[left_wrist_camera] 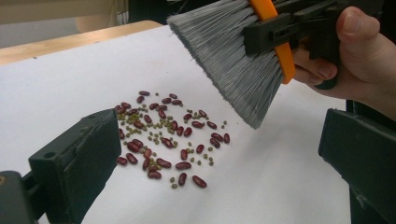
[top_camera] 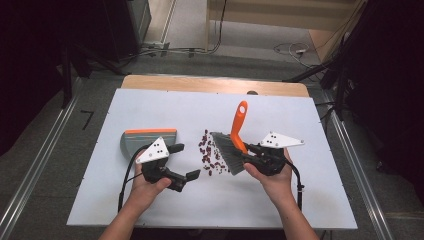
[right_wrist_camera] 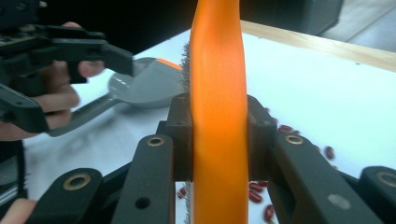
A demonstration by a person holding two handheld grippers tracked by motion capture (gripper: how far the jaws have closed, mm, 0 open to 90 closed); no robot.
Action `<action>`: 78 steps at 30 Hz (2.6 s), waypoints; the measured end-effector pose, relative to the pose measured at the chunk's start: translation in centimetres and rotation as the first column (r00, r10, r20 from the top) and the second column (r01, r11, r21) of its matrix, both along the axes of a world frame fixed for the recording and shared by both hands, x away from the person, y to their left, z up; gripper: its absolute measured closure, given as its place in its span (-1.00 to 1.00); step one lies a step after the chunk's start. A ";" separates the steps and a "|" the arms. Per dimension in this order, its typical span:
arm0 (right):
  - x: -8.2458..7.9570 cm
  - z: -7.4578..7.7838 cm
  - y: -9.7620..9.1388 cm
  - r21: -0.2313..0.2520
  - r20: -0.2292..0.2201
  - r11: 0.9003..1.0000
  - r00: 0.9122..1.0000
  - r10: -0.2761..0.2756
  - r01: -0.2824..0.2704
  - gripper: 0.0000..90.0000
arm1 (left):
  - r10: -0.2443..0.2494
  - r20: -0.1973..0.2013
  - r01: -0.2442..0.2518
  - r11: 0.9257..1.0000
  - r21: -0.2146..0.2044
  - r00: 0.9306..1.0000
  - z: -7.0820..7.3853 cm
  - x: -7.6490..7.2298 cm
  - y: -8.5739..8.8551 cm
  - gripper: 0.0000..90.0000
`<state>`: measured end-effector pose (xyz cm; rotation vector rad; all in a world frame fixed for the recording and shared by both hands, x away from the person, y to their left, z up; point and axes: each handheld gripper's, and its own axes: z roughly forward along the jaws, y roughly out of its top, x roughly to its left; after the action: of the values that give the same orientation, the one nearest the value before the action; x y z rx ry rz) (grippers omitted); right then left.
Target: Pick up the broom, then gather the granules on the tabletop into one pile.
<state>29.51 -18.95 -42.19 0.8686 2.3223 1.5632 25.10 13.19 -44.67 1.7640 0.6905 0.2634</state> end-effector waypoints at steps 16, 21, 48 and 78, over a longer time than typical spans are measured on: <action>1.3 0.1 -2.1 -0.045 -0.016 0.991 0.992 -0.124 0.123 0.51 | 0.075 0.010 -0.075 0.997 0.011 0.997 -0.1 -0.7 1.8 -1.00; 2.1 0.1 -3.1 -0.059 -0.037 0.987 0.987 -0.154 0.152 0.51 | 0.082 0.008 -0.082 0.997 -0.010 0.997 -0.1 -0.8 2.5 -1.00; 5.5 -0.6 -4.8 -0.253 -0.029 0.940 0.969 -0.245 0.229 0.51 | 0.183 0.001 -0.183 0.983 0.027 0.983 -0.6 -1.3 5.7 -1.00; 10.4 0.4 -2.4 -0.431 0.021 0.857 0.953 -0.303 0.282 0.51 | 0.161 0.040 -0.162 0.987 0.020 0.986 -1.2 -2.1 5.2 -1.00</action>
<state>39.95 -21.39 -41.78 1.0824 2.2958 0.8669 22.97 18.37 -45.89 1.7224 0.8074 0.4159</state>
